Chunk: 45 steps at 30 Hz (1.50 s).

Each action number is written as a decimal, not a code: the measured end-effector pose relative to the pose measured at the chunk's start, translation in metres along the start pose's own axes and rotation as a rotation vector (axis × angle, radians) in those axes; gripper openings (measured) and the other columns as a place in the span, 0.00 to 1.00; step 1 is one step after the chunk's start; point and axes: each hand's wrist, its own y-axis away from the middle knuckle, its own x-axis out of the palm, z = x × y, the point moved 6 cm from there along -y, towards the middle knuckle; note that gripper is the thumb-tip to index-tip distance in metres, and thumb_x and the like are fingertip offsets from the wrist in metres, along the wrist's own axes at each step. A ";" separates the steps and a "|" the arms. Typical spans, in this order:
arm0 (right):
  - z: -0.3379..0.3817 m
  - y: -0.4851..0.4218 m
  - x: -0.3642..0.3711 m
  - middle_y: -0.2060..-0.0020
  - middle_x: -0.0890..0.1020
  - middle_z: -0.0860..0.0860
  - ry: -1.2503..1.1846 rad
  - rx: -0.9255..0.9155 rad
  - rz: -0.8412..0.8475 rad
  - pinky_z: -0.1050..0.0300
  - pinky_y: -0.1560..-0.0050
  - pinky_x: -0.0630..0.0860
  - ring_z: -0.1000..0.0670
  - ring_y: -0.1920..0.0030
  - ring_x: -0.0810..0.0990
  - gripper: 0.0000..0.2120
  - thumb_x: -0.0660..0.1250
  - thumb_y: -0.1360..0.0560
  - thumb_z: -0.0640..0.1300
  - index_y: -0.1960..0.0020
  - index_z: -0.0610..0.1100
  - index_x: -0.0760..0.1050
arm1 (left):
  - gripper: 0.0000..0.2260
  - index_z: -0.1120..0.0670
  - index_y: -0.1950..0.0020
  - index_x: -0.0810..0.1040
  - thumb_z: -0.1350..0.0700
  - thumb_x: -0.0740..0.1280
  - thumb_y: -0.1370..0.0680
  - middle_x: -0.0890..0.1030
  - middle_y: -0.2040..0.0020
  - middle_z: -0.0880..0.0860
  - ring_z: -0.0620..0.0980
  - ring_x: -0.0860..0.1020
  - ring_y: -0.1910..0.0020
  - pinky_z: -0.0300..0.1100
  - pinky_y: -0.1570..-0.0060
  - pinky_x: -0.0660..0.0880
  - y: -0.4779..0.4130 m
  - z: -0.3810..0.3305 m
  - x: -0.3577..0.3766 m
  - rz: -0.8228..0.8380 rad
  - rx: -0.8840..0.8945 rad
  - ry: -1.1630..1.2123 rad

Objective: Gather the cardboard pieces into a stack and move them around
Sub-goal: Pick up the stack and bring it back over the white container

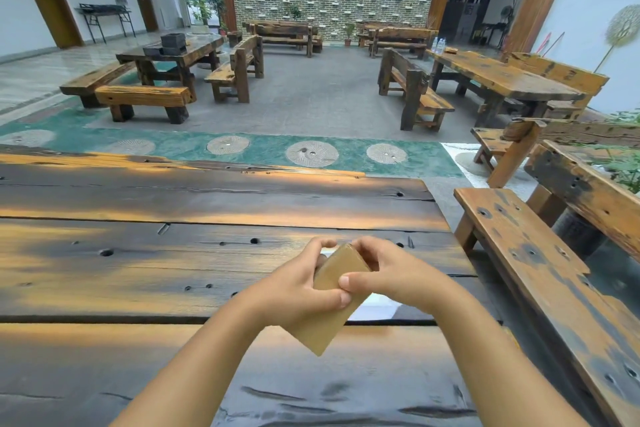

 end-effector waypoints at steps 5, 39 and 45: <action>-0.006 0.000 0.007 0.57 0.81 0.51 0.021 -0.012 0.012 0.46 0.49 0.77 0.53 0.56 0.80 0.22 0.73 0.35 0.53 0.47 0.44 0.73 | 0.47 0.30 0.24 0.48 0.39 0.75 0.33 0.75 0.37 0.45 0.45 0.84 0.50 0.48 0.46 0.82 -0.002 -0.006 -0.001 0.100 -0.056 -0.146; -0.036 0.020 0.042 0.50 0.87 0.52 -0.480 -0.055 -0.450 0.56 0.49 0.79 0.51 0.49 0.85 0.22 0.69 0.36 0.56 0.43 0.56 0.76 | 0.27 0.41 0.37 0.75 0.44 0.74 0.36 0.86 0.54 0.51 0.48 0.83 0.57 0.41 0.58 0.79 0.013 0.035 0.015 -0.312 -0.026 0.833; -0.032 0.008 0.049 0.48 0.86 0.49 -0.516 -0.031 -0.394 0.42 0.36 0.77 0.47 0.45 0.84 0.19 0.70 0.33 0.52 0.42 0.55 0.77 | 0.27 0.42 0.39 0.73 0.43 0.74 0.37 0.87 0.58 0.49 0.49 0.83 0.59 0.50 0.53 0.76 0.007 0.051 0.004 -0.354 -0.056 0.815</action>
